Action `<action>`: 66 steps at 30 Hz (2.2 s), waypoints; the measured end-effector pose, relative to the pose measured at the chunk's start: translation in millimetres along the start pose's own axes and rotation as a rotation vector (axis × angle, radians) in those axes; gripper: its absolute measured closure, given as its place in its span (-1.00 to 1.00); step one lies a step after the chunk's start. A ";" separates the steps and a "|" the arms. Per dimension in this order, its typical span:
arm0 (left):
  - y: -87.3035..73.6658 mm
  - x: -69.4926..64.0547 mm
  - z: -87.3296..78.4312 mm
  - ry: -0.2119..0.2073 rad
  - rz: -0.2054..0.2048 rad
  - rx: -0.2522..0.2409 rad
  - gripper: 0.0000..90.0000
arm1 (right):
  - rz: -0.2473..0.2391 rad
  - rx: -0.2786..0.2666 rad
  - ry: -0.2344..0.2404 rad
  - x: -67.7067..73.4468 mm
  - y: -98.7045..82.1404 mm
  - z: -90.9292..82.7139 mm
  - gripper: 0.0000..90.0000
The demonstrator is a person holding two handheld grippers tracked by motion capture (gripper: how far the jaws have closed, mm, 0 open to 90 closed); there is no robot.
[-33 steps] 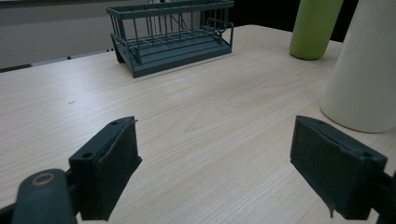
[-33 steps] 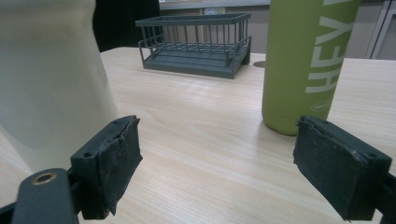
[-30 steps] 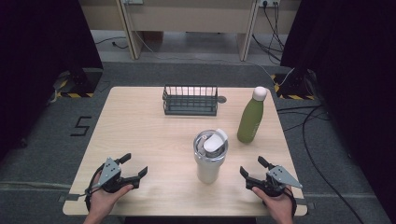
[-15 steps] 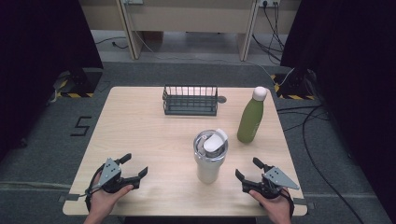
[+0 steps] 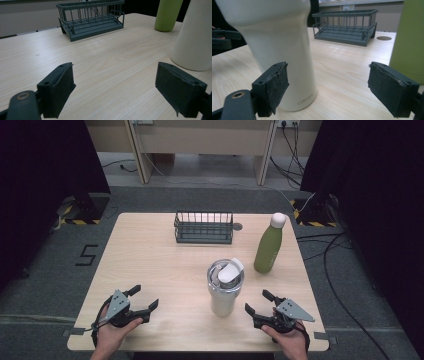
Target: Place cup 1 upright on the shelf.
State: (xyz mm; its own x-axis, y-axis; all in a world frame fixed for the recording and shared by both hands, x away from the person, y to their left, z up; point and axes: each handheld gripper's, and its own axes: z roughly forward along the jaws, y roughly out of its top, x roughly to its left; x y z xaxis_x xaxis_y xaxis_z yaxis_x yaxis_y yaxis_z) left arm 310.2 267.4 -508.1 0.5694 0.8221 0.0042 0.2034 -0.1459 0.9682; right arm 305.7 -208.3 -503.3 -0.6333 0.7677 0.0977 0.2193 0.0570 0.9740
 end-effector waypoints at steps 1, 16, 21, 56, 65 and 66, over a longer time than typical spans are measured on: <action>-0.1 0.0 0.1 0.000 -0.001 0.000 -0.68 | -0.006 0.004 0.004 1.1 0.4 0.3 -0.63; -0.2 0.0 0.8 -0.003 -0.002 0.001 -0.67 | -0.056 0.055 0.092 25.8 4.9 21.1 -0.96; -0.2 0.1 1.0 -0.003 -0.004 0.001 -0.67 | -0.066 0.055 0.106 32.6 6.1 33.7 -1.00; -1.1 0.2 2.0 -0.023 -0.004 0.012 -0.65 | -0.116 0.016 0.141 43.8 11.0 84.4 -0.77; -1.0 0.1 1.8 -0.024 -0.005 0.013 -0.65 | -0.120 0.026 0.142 44.5 13.0 83.9 -0.76; -1.0 0.2 1.7 -0.024 -0.005 0.013 -0.65 | -0.124 0.029 0.141 44.7 13.3 83.8 -0.76</action>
State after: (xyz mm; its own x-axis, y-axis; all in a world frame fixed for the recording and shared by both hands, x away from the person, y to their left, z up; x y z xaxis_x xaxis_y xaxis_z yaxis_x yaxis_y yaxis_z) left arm 311.4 266.7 -509.5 0.5870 0.8096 -0.0067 0.2164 -0.1489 0.9649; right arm 342.5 -119.8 -503.1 -0.7540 0.6568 0.0064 0.1528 0.1660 0.9742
